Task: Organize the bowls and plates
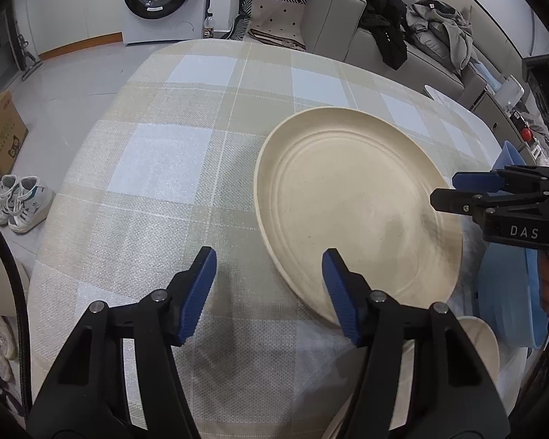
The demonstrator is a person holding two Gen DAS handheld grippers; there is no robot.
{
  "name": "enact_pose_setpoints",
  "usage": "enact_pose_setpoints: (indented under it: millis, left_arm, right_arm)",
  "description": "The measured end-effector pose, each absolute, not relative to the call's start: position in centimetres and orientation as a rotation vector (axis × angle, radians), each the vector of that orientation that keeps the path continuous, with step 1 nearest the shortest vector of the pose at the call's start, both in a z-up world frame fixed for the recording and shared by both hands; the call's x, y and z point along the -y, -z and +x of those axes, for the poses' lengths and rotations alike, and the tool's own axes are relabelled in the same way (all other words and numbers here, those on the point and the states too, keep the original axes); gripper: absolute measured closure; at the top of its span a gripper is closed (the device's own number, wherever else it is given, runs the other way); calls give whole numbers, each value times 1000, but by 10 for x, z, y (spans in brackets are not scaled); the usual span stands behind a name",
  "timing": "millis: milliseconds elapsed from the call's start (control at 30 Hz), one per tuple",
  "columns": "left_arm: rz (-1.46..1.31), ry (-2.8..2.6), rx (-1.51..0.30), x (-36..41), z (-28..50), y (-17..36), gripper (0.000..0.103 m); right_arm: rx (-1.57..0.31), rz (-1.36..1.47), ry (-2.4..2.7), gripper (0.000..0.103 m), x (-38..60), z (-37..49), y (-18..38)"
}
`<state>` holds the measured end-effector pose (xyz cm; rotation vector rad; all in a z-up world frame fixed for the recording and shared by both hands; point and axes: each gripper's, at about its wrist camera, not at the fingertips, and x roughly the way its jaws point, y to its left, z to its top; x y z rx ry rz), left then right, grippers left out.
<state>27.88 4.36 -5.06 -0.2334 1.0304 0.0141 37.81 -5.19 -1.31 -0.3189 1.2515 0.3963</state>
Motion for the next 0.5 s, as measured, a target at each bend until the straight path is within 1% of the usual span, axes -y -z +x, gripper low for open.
enact_pose_setpoints:
  millis: [67,133,200,300,433,500]
  left_arm:
    - [-233,-10,-1034,-43,280,52,52]
    - [-233,-4,-1036,-43,281,54,57]
    - [-229,3,-1040,-41,282,55,65]
    - [-221,17,-1040,-38,283,57,75]
    - [-215,35,-1033,-34,283,57,83]
    - [-202,28,-1031,-32,283,57,83]
  right_arm:
    - [-1262,-326,-393,54,52,379,16]
    - [-1274,-329,-389,62,52,381,19]
    - [-1282,-331,-386,64,54,381,21]
    - [-1288,-338,-378,71,56,382,24]
    - [-1281,-342,-364,80,58,380,24]
    - [-1278,-338,-363,81,60,379,24]
